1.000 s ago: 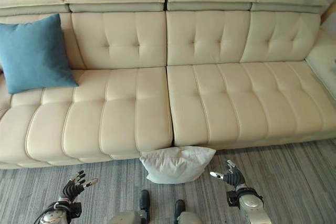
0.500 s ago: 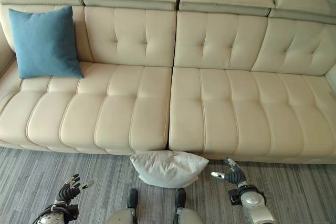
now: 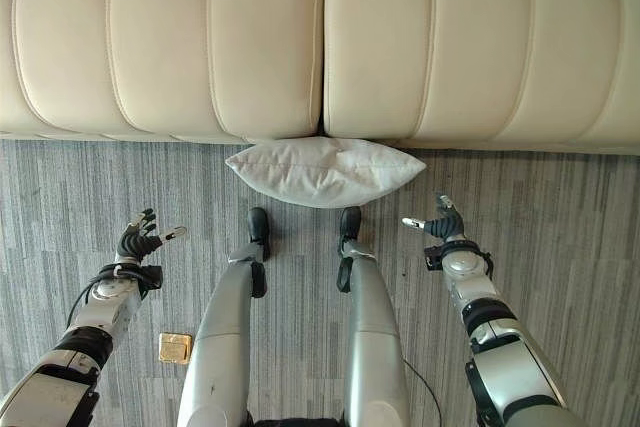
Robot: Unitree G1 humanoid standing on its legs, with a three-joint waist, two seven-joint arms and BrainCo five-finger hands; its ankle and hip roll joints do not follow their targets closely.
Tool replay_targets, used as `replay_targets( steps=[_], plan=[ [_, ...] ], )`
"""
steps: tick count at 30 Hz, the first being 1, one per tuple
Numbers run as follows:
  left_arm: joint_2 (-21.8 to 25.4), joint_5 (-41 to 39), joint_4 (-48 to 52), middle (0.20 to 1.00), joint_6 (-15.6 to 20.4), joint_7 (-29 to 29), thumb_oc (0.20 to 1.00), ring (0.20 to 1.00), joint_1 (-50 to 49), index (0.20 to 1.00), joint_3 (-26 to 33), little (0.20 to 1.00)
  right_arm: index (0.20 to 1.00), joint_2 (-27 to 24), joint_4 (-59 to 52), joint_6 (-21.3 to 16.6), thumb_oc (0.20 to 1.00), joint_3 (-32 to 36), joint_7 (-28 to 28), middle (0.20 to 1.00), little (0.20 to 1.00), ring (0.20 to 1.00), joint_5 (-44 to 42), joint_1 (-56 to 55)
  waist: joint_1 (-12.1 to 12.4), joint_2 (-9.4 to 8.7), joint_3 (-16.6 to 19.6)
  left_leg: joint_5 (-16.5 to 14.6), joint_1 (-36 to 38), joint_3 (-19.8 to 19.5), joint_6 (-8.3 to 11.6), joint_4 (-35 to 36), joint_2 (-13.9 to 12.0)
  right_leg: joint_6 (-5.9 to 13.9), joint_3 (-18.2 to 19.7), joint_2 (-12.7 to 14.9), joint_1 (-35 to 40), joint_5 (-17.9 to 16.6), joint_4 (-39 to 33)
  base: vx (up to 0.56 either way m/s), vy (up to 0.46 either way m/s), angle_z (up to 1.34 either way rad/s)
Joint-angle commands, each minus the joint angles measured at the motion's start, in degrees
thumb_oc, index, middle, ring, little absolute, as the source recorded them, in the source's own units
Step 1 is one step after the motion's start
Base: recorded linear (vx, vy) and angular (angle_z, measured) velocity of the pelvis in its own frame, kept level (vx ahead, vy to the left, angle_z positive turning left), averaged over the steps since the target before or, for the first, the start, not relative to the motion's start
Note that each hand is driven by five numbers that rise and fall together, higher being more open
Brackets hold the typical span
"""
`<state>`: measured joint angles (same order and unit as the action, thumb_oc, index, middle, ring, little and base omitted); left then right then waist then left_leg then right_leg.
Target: Pick up all the scattered cushions and arrange them neatly on the sofa.
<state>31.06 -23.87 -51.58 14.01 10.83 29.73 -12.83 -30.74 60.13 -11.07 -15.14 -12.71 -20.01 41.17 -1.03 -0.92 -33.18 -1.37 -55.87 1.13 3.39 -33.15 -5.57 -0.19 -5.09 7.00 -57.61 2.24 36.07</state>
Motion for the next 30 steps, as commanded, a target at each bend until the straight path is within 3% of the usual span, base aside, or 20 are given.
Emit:
replay_targets(
  steps=[1, 5, 11, 12, 13, 14, 15, 20, 30],
  plan=[
    [-0.73, -1.58, 3.22, 1.000, 2.85, 2.62, 1.000, 1.000, -2.75, 1.000, -0.93, 1.000, 1.000, -1.88, -0.17, -2.77, 1.000, -1.64, -3.70, 1.000, 1.000, 1.000, -4.16, -2.59, -0.44, 1.19, 9.64, -12.26, -3.11, -2.06, -1.17, -9.31, 0.83, 4.09, 1.79, 0.98, -3.06, 3.82, -0.35, -0.05, 0.042, -0.01],
    [-0.64, 0.54, 4.36, 1.000, 2.71, 4.34, 1.000, 1.000, 4.58, 1.000, -5.33, 1.000, 1.000, -0.81, -1.71, -3.55, 1.000, -5.87, -5.22, 1.000, 1.000, 1.000, -4.76, 5.03, -0.20, 1.62, 10.20, -13.49, -10.58, -2.37, -2.02, -14.20, 1.13, 3.89, 2.79, 0.78, -10.11, 4.45, 3.66, -0.02, 0.015, -0.07],
    [-2.05, 2.96, -0.48, 1.000, 1.65, 7.31, 1.000, 1.000, 17.49, 1.000, -11.64, 1.000, 1.000, 5.54, -1.33, -3.48, 1.000, -12.46, -8.21, 1.000, 1.000, 1.000, -4.51, 16.04, -0.36, 1.82, 9.45, -14.07, -14.91, -2.43, -2.41, -16.70, 1.63, 3.82, 3.34, 0.37, -14.72, 4.44, 5.69, -0.01, 0.006, -0.03],
    [-3.57, 2.88, -3.09, 1.000, 1.36, 8.26, 1.000, 1.000, 23.01, 1.000, -13.76, 1.000, 0.426, 8.96, -1.18, -3.78, 0.426, -14.04, -8.80, 0.426, 0.426, 0.426, -5.29, 19.01, -0.64, 1.91, 9.54, -13.94, -16.21, -2.54, -2.61, -17.22, 1.85, 3.72, 3.22, 0.37, -15.83, 4.42, 6.09, 0.00, 0.000, 0.00],
    [-4.36, 2.49, -3.73, 1.000, 1.55, 8.67, 1.000, 1.000, 24.82, 1.000, -14.37, 1.000, 0.200, 10.68, -1.50, -3.99, 0.200, -14.70, -9.02, 0.200, 0.200, 0.200, -5.69, 20.17, -0.69, 1.99, 9.61, -13.80, -16.65, -2.66, -2.57, -17.28, 1.99, 3.68, 3.29, 0.16, -16.18, 4.42, 6.11, 0.00, 0.000, 0.00],
    [-4.35, 2.46, -3.81, 0.247, 1.58, 8.66, 0.247, 0.247, 24.92, 0.247, -14.39, 0.247, 0.200, 10.69, -1.47, -3.99, 0.200, -14.70, -9.03, 0.200, 0.200, 0.200, -5.69, 20.24, -0.69, 1.98, 9.60, -13.80, -16.71, -2.67, -2.57, -17.30, 2.00, 3.68, 3.28, 0.17, -16.23, 4.43, 6.13, 0.00, 0.000, 0.00],
    [-5.98, 1.88, -2.98, 0.200, 2.35, 9.52, 0.200, 0.200, 26.88, 0.200, -14.87, 0.200, 0.200, 13.21, -3.17, -4.79, 0.200, -15.31, -9.15, 0.200, 0.200, 0.200, -6.12, 20.88, -0.86, 2.02, 9.95, -13.62, -17.05, -2.89, -2.60, -17.29, 2.18, 3.52, 3.00, 0.02, -16.61, 4.50, 6.36, 0.00, 0.000, 0.00],
    [-7.18, 1.49, 0.10, 0.200, 3.60, 10.00, 0.200, 0.200, 26.84, 0.200, -14.74, 0.200, 0.200, 15.24, -8.24, -6.50, 0.200, -15.83, -9.57, 0.200, 0.200, 0.200, -5.45, 20.05, -1.00, 1.97, 11.24, -13.27, -15.97, -3.11, -2.60, -16.15, 2.34, 3.48, 2.51, -0.15, -15.61, 4.39, 5.58, 0.00, 0.006, 0.01],
    [-11.61, -4.04, 13.95, 0.200, 7.79, 13.07, 0.200, 0.200, 15.77, 0.200, -5.26, 0.200, 0.200, 15.63, -23.57, -9.07, 0.200, -10.38, -8.78, 0.200, 0.200, 0.200, -3.24, 9.27, -1.00, 0.42, 13.85, -12.69, -4.54, -2.88, -2.26, -7.39, 2.64, 4.73, 2.39, 0.12, -5.17, 2.46, -2.63, 0.00, 0.011, -0.01]
  ],
)
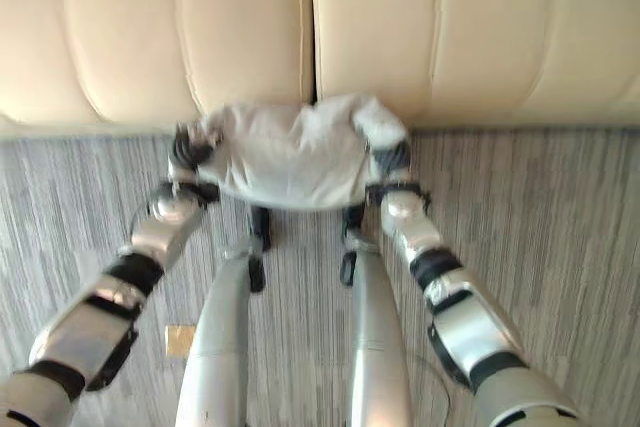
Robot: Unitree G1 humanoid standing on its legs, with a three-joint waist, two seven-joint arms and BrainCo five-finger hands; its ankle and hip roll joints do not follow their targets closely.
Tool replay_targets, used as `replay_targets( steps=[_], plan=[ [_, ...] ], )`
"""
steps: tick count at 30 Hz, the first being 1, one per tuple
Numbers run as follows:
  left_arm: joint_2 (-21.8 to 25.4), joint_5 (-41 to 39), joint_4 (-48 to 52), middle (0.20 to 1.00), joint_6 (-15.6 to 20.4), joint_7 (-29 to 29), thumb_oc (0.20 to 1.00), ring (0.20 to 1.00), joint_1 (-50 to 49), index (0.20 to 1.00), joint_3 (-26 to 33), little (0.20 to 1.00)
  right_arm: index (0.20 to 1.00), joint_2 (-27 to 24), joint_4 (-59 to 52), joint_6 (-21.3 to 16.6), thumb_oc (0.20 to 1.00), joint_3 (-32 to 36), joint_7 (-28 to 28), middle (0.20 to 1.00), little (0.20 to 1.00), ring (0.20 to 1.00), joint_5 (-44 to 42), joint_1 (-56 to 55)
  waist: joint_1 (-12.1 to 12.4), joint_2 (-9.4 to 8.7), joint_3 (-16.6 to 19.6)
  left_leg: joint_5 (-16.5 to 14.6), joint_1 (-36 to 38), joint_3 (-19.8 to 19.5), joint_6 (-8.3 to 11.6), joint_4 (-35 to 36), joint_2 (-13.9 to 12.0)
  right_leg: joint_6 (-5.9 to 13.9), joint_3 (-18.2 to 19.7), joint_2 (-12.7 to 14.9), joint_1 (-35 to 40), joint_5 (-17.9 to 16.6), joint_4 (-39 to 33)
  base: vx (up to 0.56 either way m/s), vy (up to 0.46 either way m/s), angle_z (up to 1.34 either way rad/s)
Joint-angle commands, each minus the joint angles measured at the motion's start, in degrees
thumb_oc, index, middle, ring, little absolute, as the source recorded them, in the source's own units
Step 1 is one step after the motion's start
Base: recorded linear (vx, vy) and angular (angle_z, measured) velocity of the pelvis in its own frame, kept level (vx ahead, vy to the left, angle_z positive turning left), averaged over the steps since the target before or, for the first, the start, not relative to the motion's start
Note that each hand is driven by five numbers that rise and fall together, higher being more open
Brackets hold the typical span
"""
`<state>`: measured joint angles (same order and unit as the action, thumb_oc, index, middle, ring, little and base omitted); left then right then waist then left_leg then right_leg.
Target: Pick up all the scattered cushions and arrange them neatly on the sofa.
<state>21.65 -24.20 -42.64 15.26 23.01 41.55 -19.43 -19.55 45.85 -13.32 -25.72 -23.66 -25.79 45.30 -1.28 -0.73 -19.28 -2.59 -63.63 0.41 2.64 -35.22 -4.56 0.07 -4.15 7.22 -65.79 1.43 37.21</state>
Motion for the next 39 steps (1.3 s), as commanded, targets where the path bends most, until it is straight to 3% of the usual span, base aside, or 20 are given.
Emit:
replay_targets(
  steps=[1, 5, 6, 9, 13, 15, 16, 20, 22, 26, 32, 37, 38, 39],
  plan=[
    [-2.50, -4.14, 6.65, 0.200, 7.04, 0.91, 0.200, 0.200, 3.06, 0.200, 2.10, 0.200, 0.200, 4.47, -10.53, -7.01, 0.200, 0.69, 2.43, 0.200, 0.200, 0.200, 2.40, 4.26, -0.76, 0.16, 0.00, -11.40, 4.18, -2.22, -1.40, -4.73, 1.58, 4.63, 1.36, 0.04, 4.13, 2.92, -4.67, 0.00, 0.000, 0.00],
    [-3.82, -3.47, 16.73, 0.200, 7.95, 0.42, 0.200, 0.200, -3.28, 0.200, 4.66, 0.200, 0.200, 4.04, -19.43, -7.33, 0.200, 2.44, 4.36, 0.200, 0.200, 0.200, 2.95, -2.31, -0.77, -0.48, 0.39, -10.63, 12.75, -1.83, -0.81, 1.31, 1.70, 5.13, 0.90, 0.54, 11.96, 1.95, -9.70, 0.01, 0.003, -0.04],
    [-3.80, -1.45, 21.71, 0.200, 7.77, -0.73, 0.200, 0.200, -7.12, 0.200, 4.87, 0.200, 0.200, 3.82, -23.75, -7.42, 0.200, 3.15, 6.49, 0.200, 0.200, 0.200, 2.84, -6.91, -1.12, -0.90, 0.44, -8.62, 16.40, -1.15, -0.92, 4.15, 2.02, 5.00, 0.32, 1.53, 15.94, -0.24, -12.95, 0.00, 0.000, 0.00],
    [-2.24, 2.98, 28.68, 0.200, 6.72, -3.23, 0.200, 0.200, -13.89, 0.200, 4.70, 0.200, 0.200, 2.85, -31.40, -7.32, 0.200, 4.63, 10.57, 0.200, 0.200, 0.200, 1.91, -15.75, -1.22, -1.22, 1.06, -8.29, 24.87, -0.90, -0.64, 8.85, 1.98, 5.54, -0.19, 2.06, 24.00, -0.71, -16.63, 0.11, 0.032, 0.10],
    [-0.09, 5.76, 35.08, 0.200, 6.39, -7.38, 0.200, 0.200, -23.42, 0.200, 5.19, 0.200, 0.200, 1.62, -39.05, -6.62, 0.200, 5.59, 16.51, 0.200, 0.200, 0.200, -0.15, -26.43, -1.11, -1.67, 2.09, -7.42, 37.91, 0.10, -0.16, 15.89, 1.61, 6.23, -0.97, 2.30, 36.45, -1.02, -22.10, 0.19, 0.032, 0.05],
    [0.45, 5.71, 35.85, 0.200, 6.31, -8.08, 0.200, 0.200, -25.35, 0.200, 5.67, 0.200, 0.200, 0.89, -40.37, -6.09, 0.200, 5.94, 17.20, 0.200, 0.200, 0.200, 0.08, -28.38, -1.18, -1.90, 2.45, -6.85, 40.45, 0.19, -0.11, 17.44, 1.58, 6.33, -1.15, 2.47, 39.15, -1.30, -23.52, 0.17, 0.007, -0.08],
    [1.23, 5.99, 37.40, 0.200, 6.34, -9.30, 0.200, 0.200, -29.00, 0.200, 6.59, 0.200, 0.200, -0.36, -42.67, -5.41, 0.200, 6.13, 19.18, 0.200, 0.200, 0.200, 0.58, -32.09, -1.12, -2.00, 3.69, -6.12, 45.84, 0.52, 0.18, 20.75, 1.07, 6.55, -1.59, 2.17, 44.18, -1.18, -25.76, 0.22, 0.006, -0.04],
    [1.87, 5.86, 40.59, 0.200, 6.15, -10.97, 0.200, 0.200, -35.78, 0.200, 8.81, 0.200, 0.200, -2.76, -47.01, -4.44, 0.200, 8.23, 21.14, 0.200, 0.200, 0.200, 2.45, -38.22, -1.28, -1.74, 7.27, -4.73, 55.10, 1.49, 0.25, 27.09, 0.42, 6.81, -2.17, 0.95, 52.59, -0.82, -30.26, 0.24, -0.020, -0.02],
    [1.86, 5.86, 40.67, 0.200, 6.12, -10.98, 0.200, 0.200, -35.92, 0.200, 8.81, 0.200, 0.200, -2.78, -47.13, -4.38, 0.200, 8.23, 21.14, 0.200, 0.200, 0.200, 2.46, -38.37, -1.26, -1.73, 7.16, -4.63, 55.51, 1.51, 0.27, 27.40, 0.40, 6.81, -2.19, 0.92, 52.93, -0.86, -30.43, 0.09, -0.020, -0.09],
    [1.97, 5.76, 42.92, 0.200, 5.84, -11.51, 0.200, 0.200, -39.78, 0.200, 9.97, 0.200, 0.200, -3.26, -51.56, -4.55, 0.200, 9.77, 21.66, 0.200, 0.200, 0.200, 2.80, -41.17, -1.34, -0.76, 10.47, -2.80, 61.68, 2.29, 0.81, 32.52, -0.61, 6.52, -2.29, -0.70, 57.42, 0.17, -32.50, 0.17, -0.072, -0.03],
    [1.64, 4.70, 43.99, 0.200, 5.63, -11.59, 0.200, 0.200, -40.70, 0.200, 10.47, 0.200, 0.200, -4.00, -53.89, -4.96, 0.200, 10.56, 21.13, 0.200, 0.200, 0.200, 3.26, -41.98, -1.71, -0.11, 12.40, 1.29, 63.35, 2.36, 2.74, 33.27, -3.55, 4.90, -2.27, -3.64, 59.68, 2.41, -32.91, 0.10, -0.173, -0.02],
    [1.17, 4.93, 44.00, 0.200, 4.98, -12.36, 0.200, 0.200, -41.82, 0.200, 10.55, 0.200, 0.200, -5.23, -54.66, -5.27, 0.200, 12.66, 21.34, 0.200, 0.200, 0.200, 3.23, -45.45, -1.91, -0.97, 11.46, 4.57, 61.06, 2.22, 3.42, 24.79, -6.00, 2.54, -2.29, -5.74, 62.17, 4.26, -32.68, 0.09, -0.201, 0.01],
    [1.00, 5.01, 43.88, 0.200, 4.81, -12.61, 0.200, 0.200, -41.86, 0.200, 10.44, 0.200, 0.200, -5.42, -54.69, -5.28, 0.200, 13.34, 21.33, 0.200, 0.200, 0.200, 3.23, -46.28, -2.07, -1.15, 11.04, 5.27, 59.71, 2.48, 3.24, 21.64, -6.44, 2.11, -2.64, -5.84, 62.63, 4.61, -32.52, 0.14, -0.250, 0.33],
    [0.51, 4.76, 43.51, 0.200, 4.45, -13.36, 0.200, 0.200, -42.34, 0.200, 10.24, 0.200, 0.200, -5.49, -54.42, -5.07, 0.200, 14.80, 20.93, 0.200, 0.200, 0.200, 3.08, -47.78, -2.13, -1.71, 10.23, 4.68, 56.12, 5.30, 1.77, 17.34, -5.98, 1.71, -3.36, -5.38, 64.03, 5.18, -32.82, 0.11, -0.169, 0.41]
  ],
)
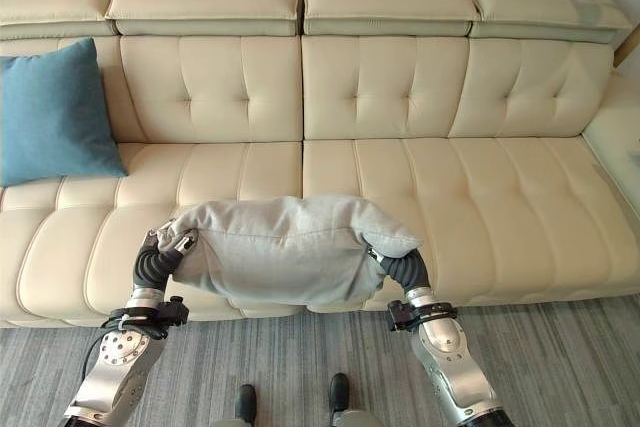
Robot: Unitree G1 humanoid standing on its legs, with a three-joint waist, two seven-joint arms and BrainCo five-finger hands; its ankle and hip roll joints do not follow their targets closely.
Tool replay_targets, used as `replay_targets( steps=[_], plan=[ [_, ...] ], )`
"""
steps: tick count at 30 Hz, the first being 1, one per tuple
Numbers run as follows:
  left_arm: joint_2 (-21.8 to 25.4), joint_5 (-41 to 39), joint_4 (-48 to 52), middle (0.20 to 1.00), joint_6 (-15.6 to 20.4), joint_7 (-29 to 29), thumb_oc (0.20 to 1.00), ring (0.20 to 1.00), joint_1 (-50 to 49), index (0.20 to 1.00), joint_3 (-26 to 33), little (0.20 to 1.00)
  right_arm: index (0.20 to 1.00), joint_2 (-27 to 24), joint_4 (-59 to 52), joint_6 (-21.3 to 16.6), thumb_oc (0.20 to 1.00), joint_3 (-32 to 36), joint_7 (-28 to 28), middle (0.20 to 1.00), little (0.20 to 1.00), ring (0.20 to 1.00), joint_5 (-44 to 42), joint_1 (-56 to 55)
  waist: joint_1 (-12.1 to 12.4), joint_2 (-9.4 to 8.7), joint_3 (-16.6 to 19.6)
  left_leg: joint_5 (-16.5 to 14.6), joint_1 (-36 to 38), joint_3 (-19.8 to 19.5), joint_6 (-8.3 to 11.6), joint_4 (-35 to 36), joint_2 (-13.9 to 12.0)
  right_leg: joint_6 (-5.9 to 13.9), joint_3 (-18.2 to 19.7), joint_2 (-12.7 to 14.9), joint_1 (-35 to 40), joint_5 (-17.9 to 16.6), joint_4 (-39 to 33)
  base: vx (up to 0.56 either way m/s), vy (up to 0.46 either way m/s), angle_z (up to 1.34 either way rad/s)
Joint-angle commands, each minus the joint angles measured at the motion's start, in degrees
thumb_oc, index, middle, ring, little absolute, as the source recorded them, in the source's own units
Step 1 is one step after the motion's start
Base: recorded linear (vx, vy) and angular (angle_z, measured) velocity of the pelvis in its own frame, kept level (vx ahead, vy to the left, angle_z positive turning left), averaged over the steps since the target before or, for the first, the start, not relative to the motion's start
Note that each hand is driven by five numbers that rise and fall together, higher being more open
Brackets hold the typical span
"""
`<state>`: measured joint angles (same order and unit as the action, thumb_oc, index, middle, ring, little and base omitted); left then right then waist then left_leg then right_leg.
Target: Pick up all the scattered cushions and arrange them neatly on the sofa.
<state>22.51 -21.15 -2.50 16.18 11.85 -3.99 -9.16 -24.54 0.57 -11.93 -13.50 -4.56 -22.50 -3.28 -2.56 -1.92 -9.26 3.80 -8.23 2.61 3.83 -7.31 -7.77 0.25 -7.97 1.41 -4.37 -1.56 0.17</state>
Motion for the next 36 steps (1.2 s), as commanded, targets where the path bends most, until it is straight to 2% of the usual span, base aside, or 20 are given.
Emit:
replay_targets(
  steps=[1, 3, 4, 7, 8, 9, 12, 13, 17, 18, 19, 20, 22, 24, 26, 27, 28, 31, 33, 36],
  plan=[
    [-0.34, 1.71, 3.37, 0.200, 3.52, -2.21, 0.200, 0.200, 3.19, 0.200, -0.05, 0.200, 0.200, -0.48, -9.16, -6.46, 0.200, 2.61, 1.83, 0.200, 0.200, 0.200, -0.20, 0.77, -0.82, -0.56, 0.23, -1.84, 0.67, 3.14, 0.49, -10.72, -2.71, 1.60, 0.50, 0.50, 2.63, 8.20, 4.19, 0.13, -0.128, 0.42],
    [-0.54, 1.86, 3.43, 0.200, 3.24, -2.62, 0.200, 0.200, 2.68, 0.200, -0.21, 0.200, 0.200, -0.25, -9.32, -6.43, 0.200, 3.40, 1.50, 0.200, 0.200, 0.200, 0.05, 0.65, -0.56, -1.15, 0.30, -5.33, -1.97, 5.08, -0.73, -9.62, 0.10, 1.89, 0.54, 0.99, 3.65, 7.88, 2.92, 0.14, -0.025, 0.14],
    [-0.60, 1.90, 3.39, 0.200, 2.83, -2.74, 0.200, 0.200, 2.72, 0.200, -0.21, 0.200, 0.200, 0.28, -9.32, -6.22, 0.200, 3.66, 1.23, 0.200, 0.200, 0.200, -0.01, 0.73, -0.03, -1.58, 0.60, -6.66, -5.68, 7.24, -1.50, -7.66, 2.69, 2.50, 0.62, 1.27, 4.36, 7.90, 1.77, 0.19, 0.014, 0.16],
    [-0.41, 2.32, 3.40, 0.200, 2.16, -2.51, 0.200, 0.200, 2.84, 0.200, 0.19, 0.200, 0.200, 1.20, -9.05, -5.96, 0.200, 3.65, 0.43, 0.200, 0.200, 0.200, -0.13, 0.96, 1.54, -1.18, 0.81, -2.17, -9.85, 9.05, -0.78, -1.90, 5.27, 3.02, 1.63, -0.37, 6.74, 8.04, -0.45, 0.17, 0.049, 0.20],
    [-0.41, 2.32, 3.40, 0.200, 2.16, -2.51, 0.200, 0.200, 2.84, 0.200, 0.19, 0.200, 0.200, 1.20, -9.05, -5.96, 0.200, 3.65, 0.43, 0.200, 0.200, 0.200, -0.13, 0.96, 1.56, -1.21, 0.79, -2.12, -9.77, 9.08, -0.78, -1.80, 5.30, 3.03, 1.65, -0.35, 6.78, 8.04, -0.47, 0.29, 0.115, -0.13],
    [-0.83, 2.59, 3.79, 0.200, 1.92, -2.00, 0.200, 0.200, 2.28, 0.200, 1.07, 0.200, 0.200, 1.97, -9.15, -5.69, 0.200, 3.67, -0.16, 0.200, 0.200, 0.200, 0.31, 0.97, 3.20, -0.83, 0.96, 1.44, -12.35, 8.34, -0.06, 1.98, 6.48, 3.23, 3.34, -1.62, 9.29, 8.47, -1.35, 0.23, 0.096, -0.37],
    [-0.88, 2.56, 4.63, 0.200, 1.82, -2.41, 0.200, 0.200, 0.68, 0.200, 1.72, 0.200, 0.200, 2.10, -9.68, -5.24, 0.200, 3.38, 0.76, 0.200, 0.200, 0.200, 0.89, 0.49, 3.94, -0.96, 1.61, 1.39, -10.21, 6.85, -1.00, 4.24, 6.84, 3.68, 4.80, -1.50, 11.25, 9.34, -1.81, 0.32, 0.196, -0.68],
    [-0.51, 2.78, 4.61, 0.200, 1.61, -3.31, 0.200, 0.200, -0.57, 0.200, 2.12, 0.200, 0.200, 2.54, -9.53, -4.59, 0.200, 3.39, 2.21, 0.200, 0.200, 0.200, 1.02, -0.92, 4.17, -1.93, 2.35, 0.58, -9.53, 6.93, -2.09, 2.57, 7.23, 4.39, 5.37, 0.16, 12.01, 10.31, -0.68, 0.32, 0.230, -0.90],
    [0.04, 2.68, 4.55, 0.200, 1.65, -3.36, 0.200, 0.200, -0.77, 0.200, 2.66, 0.200, 0.200, 3.19, -9.30, -4.30, 0.200, 2.91, 2.61, 0.200, 0.200, 0.200, 0.94, -0.83, 4.78, -2.57, 2.77, -0.84, -9.13, 8.12, -2.87, 1.68, 7.35, 5.46, 5.73, 1.78, 11.65, 10.58, 0.47, 0.16, 0.160, -0.60],
    [0.70, 2.78, 4.78, 0.200, 1.38, -3.91, 0.200, 0.200, -1.13, 0.200, 3.11, 0.200, 0.200, 3.73, -9.64, -4.11, 0.200, 3.32, 3.27, 0.200, 0.200, 0.200, 1.12, -1.01, 5.15, -3.30, 3.12, -2.11, -8.42, 8.24, -3.64, 1.35, 7.58, 6.28, 5.80, 2.91, 10.97, 10.40, 3.06, 0.20, 0.243, -0.36],
    [1.55, 2.70, 4.91, 0.200, 1.42, -3.81, 0.200, 0.200, -0.87, 0.200, 3.72, 0.200, 0.200, 4.15, -9.63, -4.11, 0.200, 3.05, 3.65, 0.200, 0.200, 0.200, 1.32, -0.07, 5.06, -3.48, 2.32, -3.83, -7.12, 8.52, -4.74, 1.04, 8.11, 7.68, 5.39, 4.24, 8.11, 8.71, 10.19, 0.18, 0.240, -0.16],
    [1.54, 2.70, 4.90, 0.200, 1.41, -3.82, 0.200, 0.200, -0.83, 0.200, 3.74, 0.200, 0.200, 4.15, -9.62, -4.11, 0.200, 3.05, 3.65, 0.200, 0.200, 0.200, 1.33, -0.03, 5.16, -3.36, 2.44, -3.63, -7.31, 8.57, -4.71, 1.13, 7.92, 7.63, 5.50, 4.07, 7.82, 8.51, 10.19, 0.07, 0.181, 0.00],
    [1.85, 2.82, 4.60, 0.200, 1.76, -3.22, 0.200, 0.200, -0.55, 0.200, 4.13, 0.200, 0.200, 4.80, -9.44, -4.34, 0.200, 2.52, 3.62, 0.200, 0.200, 0.200, 1.31, 0.98, 4.91, -3.22, 1.41, -5.22, -6.08, 9.00, -5.63, 0.63, 8.33, 8.89, 5.03, 4.82, 4.37, 6.25, 15.02, 0.03, 0.126, 0.07],
    [1.85, 3.38, 4.33, 0.200, 2.10, -2.78, 0.200, 0.200, -0.30, 0.200, 4.57, 0.200, 0.200, 4.93, -9.11, -4.39, 0.200, 2.19, 3.61, 0.200, 0.200, 0.200, 1.77, 1.97, 4.66, -2.17, 0.65, -5.74, -4.11, 9.06, -6.04, 1.41, 8.04, 8.44, 3.79, 4.91, -0.26, 5.09, 17.10, 0.06, 0.125, -0.06],
    [1.83, 3.94, 4.25, 0.200, 2.28, -2.66, 0.200, 0.200, -0.66, 0.200, 4.95, 0.200, 0.200, 4.48, -8.72, -4.38, 0.200, 1.94, 3.43, 0.200, 0.200, 0.200, 2.42, 3.14, 4.30, -0.86, -0.15, -6.18, -1.65, 8.35, -6.07, 2.80, 7.80, 7.47, 1.29, 5.19, -3.73, 6.08, 15.19, 0.08, 0.078, -0.22],
    [1.78, 3.95, 4.26, 0.200, 2.28, -2.66, 0.200, 0.200, -0.66, 0.200, 4.99, 0.200, 0.200, 4.44, -8.67, -4.40, 0.200, 1.91, 3.43, 0.200, 0.200, 0.200, 2.42, 3.20, 4.11, -0.79, -0.30, -6.19, -1.46, 8.18, -6.04, 2.90, 7.82, 7.45, 1.11, 5.19, -3.51, 6.19, 15.20, 0.12, 0.024, -0.23],
    [1.56, 4.08, 3.81, 0.200, 2.41, -2.94, 0.200, 0.200, -0.64, 0.200, 5.17, 0.200, 0.200, 4.00, -8.28, -4.26, 0.200, 1.92, 3.37, 0.200, 0.200, 0.200, 2.82, 4.20, 3.59, -0.39, -1.09, -6.81, 0.39, 7.39, -5.93, 3.43, 8.07, 7.28, 0.37, 5.63, -5.49, 5.18, 11.40, 0.12, -0.006, -0.02],
    [1.35, 4.26, 2.88, 0.200, 2.51, -2.83, 0.200, 0.200, -0.03, 0.200, 5.11, 0.200, 0.200, 3.49, -7.60, -4.24, 0.200, 1.89, 3.27, 0.200, 0.200, 0.200, 3.20, 4.77, 2.98, -0.57, -2.05, -7.47, 1.54, 6.45, -5.79, 3.07, 8.53, 7.69, 1.15, 5.81, -5.37, 3.84, 7.82, 0.11, -0.021, 0.15],
    [0.67, 5.56, 1.73, 0.200, 2.70, -2.84, 0.200, 0.200, 1.22, 0.200, 4.69, 0.200, 0.200, 3.51, -7.16, -4.22, 0.200, 2.43, 3.12, 0.200, 0.200, 0.200, 3.82, 5.15, 2.99, -1.31, -1.48, -8.45, 2.31, 6.17, -5.68, 2.56, 9.21, 7.98, 1.32, 6.39, -3.73, 2.30, 5.58, 0.11, -0.071, 0.33],
    [0.55, 6.52, 0.79, 0.200, 2.55, -2.33, 0.200, 0.200, 2.42, 0.200, 3.90, 0.200, 0.200, 3.22, -6.17, -4.30, 0.200, 1.94, 2.84, 0.200, 0.200, 0.200, 3.23, 6.80, 3.32, -1.62, -0.39, -8.55, 3.37, 6.05, -5.16, 3.30, 8.98, 7.72, 0.43, 6.29, -1.75, 1.89, 3.19, 0.11, -0.098, 0.28]
  ],
)
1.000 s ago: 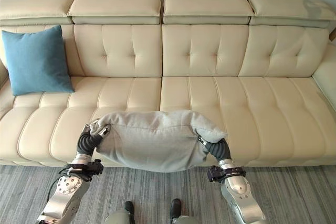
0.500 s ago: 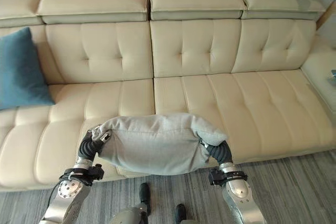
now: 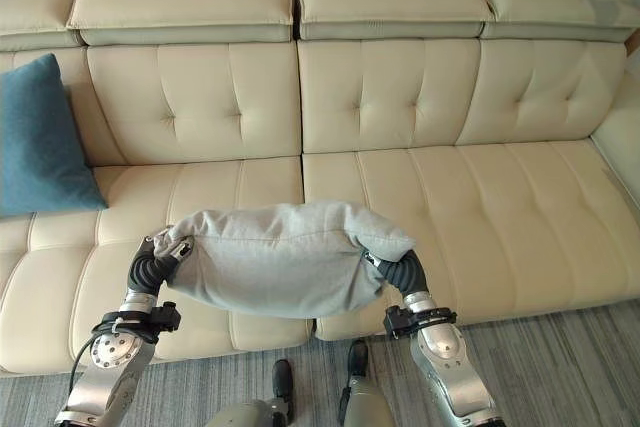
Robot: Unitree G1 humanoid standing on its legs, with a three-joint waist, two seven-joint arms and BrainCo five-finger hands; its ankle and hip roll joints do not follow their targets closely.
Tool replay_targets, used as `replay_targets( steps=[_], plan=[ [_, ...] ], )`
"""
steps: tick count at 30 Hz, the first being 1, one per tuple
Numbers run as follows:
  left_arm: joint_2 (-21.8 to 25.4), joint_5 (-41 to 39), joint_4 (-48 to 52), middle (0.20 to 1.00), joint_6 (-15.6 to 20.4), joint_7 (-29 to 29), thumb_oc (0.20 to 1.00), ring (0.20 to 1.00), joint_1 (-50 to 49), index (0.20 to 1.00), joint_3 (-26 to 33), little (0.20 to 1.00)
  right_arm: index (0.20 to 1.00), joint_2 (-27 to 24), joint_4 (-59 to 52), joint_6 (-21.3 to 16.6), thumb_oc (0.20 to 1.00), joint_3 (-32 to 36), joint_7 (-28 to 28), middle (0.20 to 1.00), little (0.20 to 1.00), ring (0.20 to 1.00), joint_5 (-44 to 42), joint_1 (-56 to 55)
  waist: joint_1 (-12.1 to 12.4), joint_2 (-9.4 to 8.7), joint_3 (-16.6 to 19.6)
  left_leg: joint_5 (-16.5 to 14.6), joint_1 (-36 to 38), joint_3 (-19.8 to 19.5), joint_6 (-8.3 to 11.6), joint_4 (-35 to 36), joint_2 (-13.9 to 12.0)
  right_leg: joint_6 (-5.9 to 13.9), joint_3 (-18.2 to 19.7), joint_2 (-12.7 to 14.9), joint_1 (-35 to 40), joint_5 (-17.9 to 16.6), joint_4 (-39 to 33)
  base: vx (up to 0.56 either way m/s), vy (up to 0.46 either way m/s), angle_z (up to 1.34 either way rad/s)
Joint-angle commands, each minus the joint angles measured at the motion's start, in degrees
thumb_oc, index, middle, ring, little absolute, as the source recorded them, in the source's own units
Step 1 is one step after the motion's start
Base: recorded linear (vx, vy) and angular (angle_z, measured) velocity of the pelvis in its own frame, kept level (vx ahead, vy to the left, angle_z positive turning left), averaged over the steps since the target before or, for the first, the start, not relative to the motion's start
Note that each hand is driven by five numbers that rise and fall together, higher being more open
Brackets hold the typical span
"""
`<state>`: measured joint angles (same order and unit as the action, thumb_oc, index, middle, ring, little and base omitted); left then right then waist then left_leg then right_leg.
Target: Pick up all the scattered cushions and arrange them neatly on the sofa.
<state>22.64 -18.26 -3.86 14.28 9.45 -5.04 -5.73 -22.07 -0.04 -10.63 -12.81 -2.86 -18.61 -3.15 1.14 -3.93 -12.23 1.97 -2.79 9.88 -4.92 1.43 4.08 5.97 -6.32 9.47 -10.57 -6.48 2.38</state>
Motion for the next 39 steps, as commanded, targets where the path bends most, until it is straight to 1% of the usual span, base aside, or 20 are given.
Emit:
replay_targets(
  steps=[1, 4, 7, 8, 9, 10, 13, 17, 18, 19, 20, 22, 23, 24, 25, 26, 29, 33, 37, 39],
  plan=[
    [0.49, 4.02, 1.77, 0.200, 4.39, 0.45, 0.200, 0.200, 4.11, 0.200, 0.41, 0.200, 0.200, 0.60, -5.00, -5.51, 0.200, 0.66, 1.24, 0.200, 0.200, 0.200, -1.14, 7.86, -0.16, 0.42, 3.22, -6.66, -1.67, -1.35, 3.88, -4.85, -2.98, 1.89, -1.57, -1.92, 5.39, 6.79, 0.11, 0.12, -0.091, 0.06],
    [0.46, 4.59, -0.84, 0.200, 4.48, 2.73, 0.200, 0.200, 7.51, 0.200, -0.91, 0.200, 0.200, 0.96, -1.99, -5.77, 0.200, -1.97, 0.40, 0.200, 0.200, 0.200, -3.16, 12.88, 0.25, 0.46, 3.72, -6.19, -0.97, -1.85, 4.52, -3.63, -3.31, 1.54, -2.27, -2.26, 6.79, 7.06, -0.91, 0.09, -0.101, 0.04],
    [0.58, 4.31, -4.55, 0.200, 4.81, 5.63, 0.200, 0.200, 13.77, 0.200, -3.12, 0.200, 0.200, 1.05, 1.11, -5.94, 0.200, -4.94, -1.40, 0.200, 0.200, 0.200, -2.67, 20.18, 0.75, 0.75, 3.72, -5.42, -1.58, -2.60, 5.03, -2.86, -3.57, 1.10, -2.87, -2.54, 6.64, 7.45, -1.20, 0.02, -0.073, 0.07],
    [0.57, 4.31, -4.71, 0.200, 4.88, 5.67, 0.200, 0.200, 14.01, 0.200, -3.13, 0.200, 0.200, 1.06, 1.31, -6.03, 0.200, -4.94, -1.42, 0.200, 0.200, 0.200, -2.68, 20.44, 0.71, 0.76, 3.61, -5.40, -1.63, -2.64, 5.04, -2.87, -3.57, 1.09, -2.91, -2.54, 6.60, 7.46, -1.17, -0.02, -0.068, 0.24],
    [0.81, 3.72, -6.62, 0.200, 5.31, 7.42, 0.200, 0.200, 18.94, 0.200, -5.05, 0.200, 0.200, 1.32, 4.00, -6.18, 0.200, -6.50, -3.51, 0.200, 0.200, 0.200, -2.58, 25.39, 0.83, 1.01, 3.20, -4.78, -2.57, -3.03, 5.35, -2.39, -3.68, 0.95, -3.19, -2.68, 5.69, 7.42, -1.19, -0.04, -0.057, 0.27],
    [1.05, 3.27, -7.48, 0.200, 5.48, 8.22, 0.200, 0.200, 21.81, 0.200, -6.14, 0.200, 0.200, 1.73, 5.18, -6.30, 0.200, -7.55, -4.39, 0.200, 0.200, 0.200, -2.52, 28.26, 0.90, 1.20, 2.86, -4.35, -3.43, -3.33, 5.49, -2.15, -3.72, 0.88, -3.18, -2.76, 4.82, 7.37, -1.09, -0.07, -0.071, 0.20],
    [2.43, 2.91, -11.27, 0.200, 5.88, 10.89, 0.200, 0.200, 31.03, 0.200, -9.51, 0.200, 0.200, 2.51, 9.77, -6.10, 0.200, -9.89, -7.13, 0.200, 0.200, 0.200, -2.27, 35.75, 0.92, 1.67, 1.64, -2.93, -6.48, -3.97, 5.82, -1.52, -3.98, 0.70, -2.81, -3.15, 1.47, 7.07, -0.55, -0.10, -0.040, 0.12],
    [3.90, 2.31, -17.23, 0.200, 6.08, 12.91, 0.200, 0.200, 41.16, 0.200, -13.32, 0.200, 0.200, 1.99, 17.90, -5.73, 0.200, -11.88, -9.89, 0.200, 0.200, 0.200, -3.33, 43.45, 0.74, 1.98, 0.65, -1.18, -9.97, -4.54, 6.19, -0.78, -3.97, 0.46, -2.17, -3.63, -2.31, 6.54, 0.25, -0.06, -0.024, 0.08],
    [4.22, 1.66, -19.92, 0.200, 6.13, 13.44, 0.200, 0.200, 44.39, 0.200, -14.74, 0.200, 0.200, 1.75, 21.47, -5.66, 0.200, -13.09, -10.36, 0.200, 0.200, 0.200, -4.16, 46.13, 0.69, 2.11, 0.11, -0.79, -10.62, -4.70, 6.29, -0.51, -4.00, 0.44, -1.83, -3.73, -3.24, 6.51, 0.61, -0.07, -0.018, 0.05],
    [5.09, 1.16, -25.09, 0.200, 5.69, 13.92, 0.200, 0.200, 49.37, 0.200, -17.49, 0.200, 0.200, 1.16, 26.24, -5.22, 0.200, -14.13, -11.38, 0.200, 0.200, 0.200, -5.43, 50.88, 0.56, 2.30, -0.99, 0.21, -12.27, -5.09, 6.48, -0.13, -4.17, 0.47, -1.49, -3.87, -5.21, 6.16, 1.15, -0.07, -0.011, 0.03],
    [5.10, 1.13, -25.20, 0.200, 5.74, 13.90, 0.200, 0.200, 49.54, 0.200, -17.52, 0.200, 0.200, 1.16, 26.32, -5.25, 0.200, -14.09, -11.36, 0.200, 0.200, 0.200, -5.46, 51.02, 0.57, 2.27, -0.93, 0.38, -12.53, -5.08, 6.47, -0.14, -4.16, 0.46, -1.49, -3.87, -5.42, 5.97, 1.07, -0.07, -0.008, 0.01],
    [5.72, 0.07, -28.61, 0.200, 5.50, 14.05, 0.200, 0.200, 52.48, 0.200, -18.21, 0.200, 0.200, 0.82, 30.42, -4.68, 0.200, -14.69, -11.95, 0.200, 0.200, 0.200, -6.79, 53.93, 0.53, 2.52, -1.51, 1.10, -13.80, -5.48, 6.67, 0.33, -4.24, 0.42, -1.26, -3.93, -6.92, 5.75, 1.34, -0.04, -0.004, -0.02],
    [5.60, -0.73, -30.75, 0.260, 5.24, 13.92, 0.260, 0.260, 54.37, 0.260, -19.07, 0.260, 0.200, 0.58, 32.48, -4.53, 0.200, -15.31, -12.22, 0.200, 0.200, 0.200, -7.18, 55.57, 0.58, 2.68, -2.00, 1.51, -14.29, -5.50, 6.78, 0.47, -4.27, 0.40, -1.20, -3.93, -7.53, 5.62, 1.49, -0.05, -0.005, -0.03],
    [5.74, -1.46, -33.06, 0.655, 5.12, 13.91, 0.655, 0.655, 55.89, 0.655, -19.41, 0.655, 0.511, 0.46, 34.78, -4.11, 0.511, -15.79, -12.50, 0.511, 0.511, 0.511, -7.53, 57.50, 0.57, 2.80, -2.36, 1.93, -14.83, -5.57, 6.87, 0.73, -4.35, 0.40, -1.18, -3.97, -8.18, 5.49, 1.57, -0.04, -0.003, -0.04],
    [5.94, -1.78, -34.85, 1.000, 4.88, 13.86, 1.000, 1.000, 57.24, 1.000, -20.02, 1.000, 0.937, 0.42, 36.36, -3.92, 0.937, -16.14, -12.76, 0.937, 0.937, 0.937, -7.88, 58.82, 0.58, 2.90, -2.68, 2.14, -14.81, -5.67, 6.96, 1.11, -4.40, 0.42, -1.05, -4.04, -8.38, 5.60, 1.62, -0.03, -0.006, -0.03],
    [5.84, -2.76, -36.90, 1.000, 4.63, 13.69, 1.000, 1.000, 58.74, 1.000, -20.42, 1.000, 1.000, 0.39, 38.07, -3.91, 1.000, -16.37, -13.32, 1.000, 1.000, 1.000, -8.31, 60.45, 0.56, 3.08, -3.05, 2.65, -15.18, -5.82, 7.07, 1.54, -4.45, 0.43, -1.07, -4.19, -8.95, 5.45, 1.58, 0.00, 0.000, 0.00],
    [7.38, -4.03, -40.11, 1.000, 4.52, 13.59, 1.000, 1.000, 61.87, 1.000, -20.40, 1.000, 1.000, -0.06, 40.41, -3.88, 1.000, -16.10, -14.63, 1.000, 1.000, 1.000, -9.06, 63.97, 0.57, 3.48, -3.80, 3.82, -16.13, -6.14, 7.46, 2.63, -4.49, 0.46, -1.30, -4.45, -9.94, 5.06, 1.21, -0.02, -0.004, 0.01],
    [11.04, -5.26, -42.47, 1.000, 5.13, 14.25, 1.000, 1.000, 65.03, 1.000, -19.55, 1.000, 1.000, -2.53, 41.52, -4.82, 1.000, -16.21, -16.94, 1.000, 1.000, 1.000, -8.70, 69.51, 0.73, 3.69, -3.33, 4.30, -16.86, -6.66, 7.90, 3.46, -4.46, 0.57, -1.39, -4.78, -10.36, 4.67, 0.15, 0.00, -0.003, 0.01],
    [14.77, -9.35, -46.24, 1.000, 5.45, 12.51, 1.000, 1.000, 67.99, 1.000, -19.66, 1.000, 1.000, -5.32, 45.17, -5.64, 1.000, -16.47, -18.20, 1.000, 1.000, 1.000, -11.39, 75.41, 1.15, 3.68, -2.66, 4.41, -17.18, -7.23, 8.38, 3.57, -4.24, 0.58, -1.77, -5.03, -9.77, 4.46, -0.99, 0.01, -0.015, 0.10],
    [15.75, -11.06, -47.94, 1.000, 5.46, 11.91, 1.000, 1.000, 69.25, 1.000, -19.72, 1.000, 1.000, -5.65, 47.59, -6.00, 1.000, -16.07, -18.27, 1.000, 1.000, 1.000, -14.06, 76.86, 1.43, 3.72, -2.37, 4.33, -17.00, -7.54, 8.55, 3.57, -4.08, 0.53, -2.07, -5.06, -9.36, 4.34, -1.34, 0.02, -0.013, 0.08]
  ],
)
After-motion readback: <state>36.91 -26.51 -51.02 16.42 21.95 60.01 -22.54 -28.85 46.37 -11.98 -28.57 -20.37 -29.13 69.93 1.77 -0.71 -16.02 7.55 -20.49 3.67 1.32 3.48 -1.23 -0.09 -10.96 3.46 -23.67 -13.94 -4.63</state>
